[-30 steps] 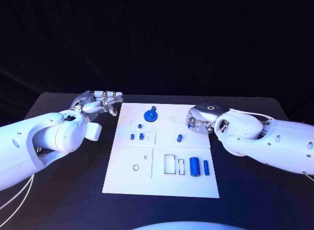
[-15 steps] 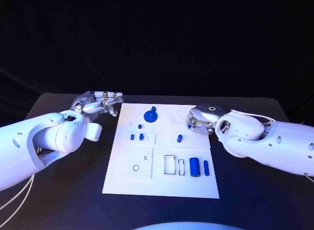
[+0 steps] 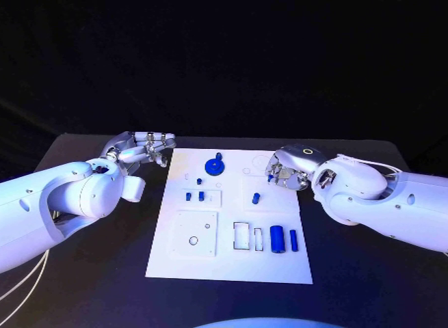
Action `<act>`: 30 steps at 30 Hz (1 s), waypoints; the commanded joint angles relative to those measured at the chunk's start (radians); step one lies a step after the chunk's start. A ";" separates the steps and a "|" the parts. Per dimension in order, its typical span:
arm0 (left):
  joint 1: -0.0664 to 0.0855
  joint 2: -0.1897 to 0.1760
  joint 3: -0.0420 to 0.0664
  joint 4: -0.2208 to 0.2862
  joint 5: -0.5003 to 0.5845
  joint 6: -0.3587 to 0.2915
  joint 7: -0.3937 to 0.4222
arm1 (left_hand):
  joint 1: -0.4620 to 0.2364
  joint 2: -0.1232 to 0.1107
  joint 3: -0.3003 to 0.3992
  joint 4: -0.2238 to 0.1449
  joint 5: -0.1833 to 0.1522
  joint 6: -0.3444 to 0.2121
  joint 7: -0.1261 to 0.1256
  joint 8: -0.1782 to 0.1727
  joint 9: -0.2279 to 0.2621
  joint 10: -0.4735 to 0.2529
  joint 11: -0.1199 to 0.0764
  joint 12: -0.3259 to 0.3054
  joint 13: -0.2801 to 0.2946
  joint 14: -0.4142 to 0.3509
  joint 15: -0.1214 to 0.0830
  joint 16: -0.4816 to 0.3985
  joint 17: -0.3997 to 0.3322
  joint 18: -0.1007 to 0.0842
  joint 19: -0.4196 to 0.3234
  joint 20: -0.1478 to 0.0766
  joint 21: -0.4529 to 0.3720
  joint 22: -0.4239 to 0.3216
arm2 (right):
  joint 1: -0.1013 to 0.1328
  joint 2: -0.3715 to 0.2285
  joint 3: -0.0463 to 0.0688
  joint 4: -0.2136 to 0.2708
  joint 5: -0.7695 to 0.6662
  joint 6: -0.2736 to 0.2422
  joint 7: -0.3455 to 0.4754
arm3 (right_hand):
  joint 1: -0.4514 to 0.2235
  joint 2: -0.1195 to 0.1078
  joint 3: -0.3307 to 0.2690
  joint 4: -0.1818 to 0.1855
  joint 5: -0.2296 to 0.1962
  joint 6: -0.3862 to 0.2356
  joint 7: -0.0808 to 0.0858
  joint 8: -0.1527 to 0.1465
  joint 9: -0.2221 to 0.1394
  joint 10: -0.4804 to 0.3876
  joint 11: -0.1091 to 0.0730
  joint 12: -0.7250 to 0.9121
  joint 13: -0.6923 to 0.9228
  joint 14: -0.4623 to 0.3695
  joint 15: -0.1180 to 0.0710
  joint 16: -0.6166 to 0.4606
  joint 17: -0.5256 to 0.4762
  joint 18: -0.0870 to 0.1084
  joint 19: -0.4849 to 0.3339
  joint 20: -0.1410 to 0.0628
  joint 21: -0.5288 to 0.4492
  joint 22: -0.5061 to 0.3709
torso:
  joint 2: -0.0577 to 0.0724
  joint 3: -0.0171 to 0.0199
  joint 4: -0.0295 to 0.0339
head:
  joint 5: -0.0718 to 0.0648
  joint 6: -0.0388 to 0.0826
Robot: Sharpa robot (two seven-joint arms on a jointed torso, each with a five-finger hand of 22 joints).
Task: Assemble the parts on the task board
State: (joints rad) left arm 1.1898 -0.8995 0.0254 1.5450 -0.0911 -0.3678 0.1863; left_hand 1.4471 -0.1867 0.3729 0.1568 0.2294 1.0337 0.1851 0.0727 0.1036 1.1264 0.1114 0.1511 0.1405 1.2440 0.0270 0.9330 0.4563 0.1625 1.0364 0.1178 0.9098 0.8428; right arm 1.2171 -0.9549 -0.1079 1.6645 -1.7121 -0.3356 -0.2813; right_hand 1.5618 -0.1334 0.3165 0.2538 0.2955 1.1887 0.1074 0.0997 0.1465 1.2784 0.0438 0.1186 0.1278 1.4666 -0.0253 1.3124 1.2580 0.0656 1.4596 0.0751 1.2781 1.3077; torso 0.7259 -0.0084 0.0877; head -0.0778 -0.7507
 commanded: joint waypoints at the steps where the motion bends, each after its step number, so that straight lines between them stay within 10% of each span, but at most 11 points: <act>1: 0.001 0.004 0.000 0.000 0.000 0.007 -0.001 | 0.003 0.006 -0.003 -0.004 -0.002 -0.008 -0.002 -0.005 -0.001 -0.010 0.000 0.005 0.001 -0.005 0.001 -0.006 -0.001 0.013 -0.006 0.002 -0.006 -0.001 | 0.006 -0.014 0.002 0.034 0.041 -0.018 0.009 | -0.008 0.000 0.007 0.000 -0.005 0.008 0.000 0.006 0.005 0.008 -0.001 -0.004 -0.001 0.050 -0.007 0.007 0.001 -0.011 0.009 -0.002 0.006 0.185 | -0.001 -0.0017 0.0015 | -0.005 0.002; 15: 0.001 0.024 -0.005 -0.009 0.000 0.012 -0.004 | 0.002 0.007 -0.005 -0.004 -0.002 -0.010 0.000 -0.004 -0.002 -0.013 0.001 0.006 0.001 -0.007 0.002 -0.006 -0.002 0.013 -0.007 0.003 -0.010 -0.004 | 0.013 0.027 0.006 0.201 0.098 -0.079 0.031 | -0.013 -0.006 0.015 -0.007 -0.002 0.005 0.002 0.003 0.007 0.006 0.000 -0.010 -0.003 0.050 -0.007 0.011 0.004 -0.013 0.013 -0.002 0.018 0.190 | -0.006 -0.0020 0.0060 | 0.043 0.003; 30: 0.001 0.038 -0.007 -0.008 0.000 0.014 -0.003 | 0.001 0.007 -0.005 -0.004 -0.002 -0.010 0.000 -0.004 -0.002 -0.014 0.001 0.007 0.002 -0.007 0.003 -0.007 -0.002 0.013 -0.006 0.003 -0.009 -0.003 | -0.053 0.181 0.000 0.120 0.075 -0.016 0.037 | -0.022 -0.009 0.019 -0.011 -0.001 0.001 0.005 0.001 0.008 0.004 0.003 -0.016 -0.005 0.050 -0.004 0.011 0.001 -0.013 0.013 0.000 0.019 0.191 | -0.008 -0.0069 0.0039 | 0.118 -0.029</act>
State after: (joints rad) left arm 1.1897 -0.8643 0.0175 1.5351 -0.0911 -0.3665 0.1804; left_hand 1.4471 -0.1867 0.3700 0.1539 0.2294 1.0338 0.1850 0.0726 0.1025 1.1194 0.1111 0.1551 0.1403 1.2439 0.0271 0.9330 0.4552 0.1624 1.0365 0.1179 0.9041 0.8406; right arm 1.1682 -0.7800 -0.1070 1.7913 -1.6195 -0.3896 -0.2492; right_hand 1.5516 -0.1441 0.3273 0.2428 0.2922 1.1878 0.1121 0.0999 0.1532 1.2785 0.0440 0.1067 0.1241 1.4666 -0.0253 1.3193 1.2600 0.0675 1.4594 0.0751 1.2919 1.3074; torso 0.7174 -0.0146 0.0920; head 0.0273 -0.7734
